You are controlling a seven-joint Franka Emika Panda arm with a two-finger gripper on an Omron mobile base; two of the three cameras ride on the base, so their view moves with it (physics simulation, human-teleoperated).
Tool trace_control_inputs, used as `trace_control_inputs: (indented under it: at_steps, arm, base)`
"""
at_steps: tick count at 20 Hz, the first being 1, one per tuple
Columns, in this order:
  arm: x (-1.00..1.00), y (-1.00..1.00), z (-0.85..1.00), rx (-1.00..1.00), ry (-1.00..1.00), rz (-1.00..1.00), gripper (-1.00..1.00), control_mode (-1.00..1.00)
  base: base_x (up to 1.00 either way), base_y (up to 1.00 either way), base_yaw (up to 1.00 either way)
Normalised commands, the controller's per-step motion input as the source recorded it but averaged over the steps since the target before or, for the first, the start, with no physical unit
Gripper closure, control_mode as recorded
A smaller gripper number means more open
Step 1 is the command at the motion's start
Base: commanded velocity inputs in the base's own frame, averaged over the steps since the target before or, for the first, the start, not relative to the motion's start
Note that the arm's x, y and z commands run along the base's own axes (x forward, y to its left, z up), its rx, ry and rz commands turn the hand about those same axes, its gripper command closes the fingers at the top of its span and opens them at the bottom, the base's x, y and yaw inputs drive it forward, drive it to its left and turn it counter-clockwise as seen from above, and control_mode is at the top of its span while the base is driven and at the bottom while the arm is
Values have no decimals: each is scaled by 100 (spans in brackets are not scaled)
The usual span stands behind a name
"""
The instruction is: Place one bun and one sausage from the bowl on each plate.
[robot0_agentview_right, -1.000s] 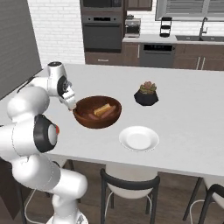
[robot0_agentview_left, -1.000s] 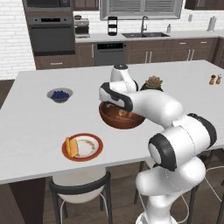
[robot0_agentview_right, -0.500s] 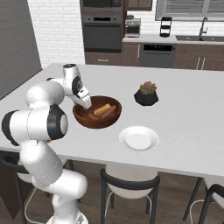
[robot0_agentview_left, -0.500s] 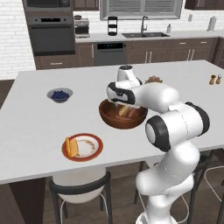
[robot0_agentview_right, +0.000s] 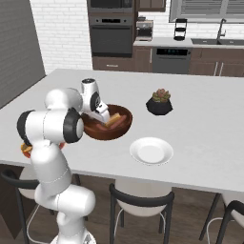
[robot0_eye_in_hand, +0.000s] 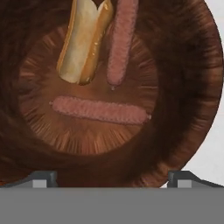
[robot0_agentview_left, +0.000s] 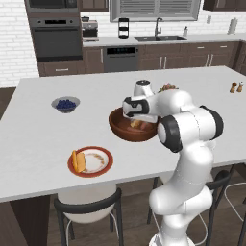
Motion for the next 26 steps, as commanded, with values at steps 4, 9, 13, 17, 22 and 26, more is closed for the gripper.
trace_control_inputs:
  at_steps: [4,9,13,17,22,26]
  arm:
    - [12,-15,-38,0,0,32,-100,-100]
    - [19,-15,-31,-1,0,31,-100,-100]
    - [0,-4,-36,-1,0,30,-100,-100]
    - [14,0,-28,-1,0,26,-100,-100]
    - [38,0,-29,-1,0,21,-100,-100]
    - [11,0,-43,-4,0,18,-100,-100]
  base:
    - [0,0,0]
    - [0,0,0]
    - [0,0,0]
    - [0,0,0]
    - [0,0,0]
    - [0,0,0]
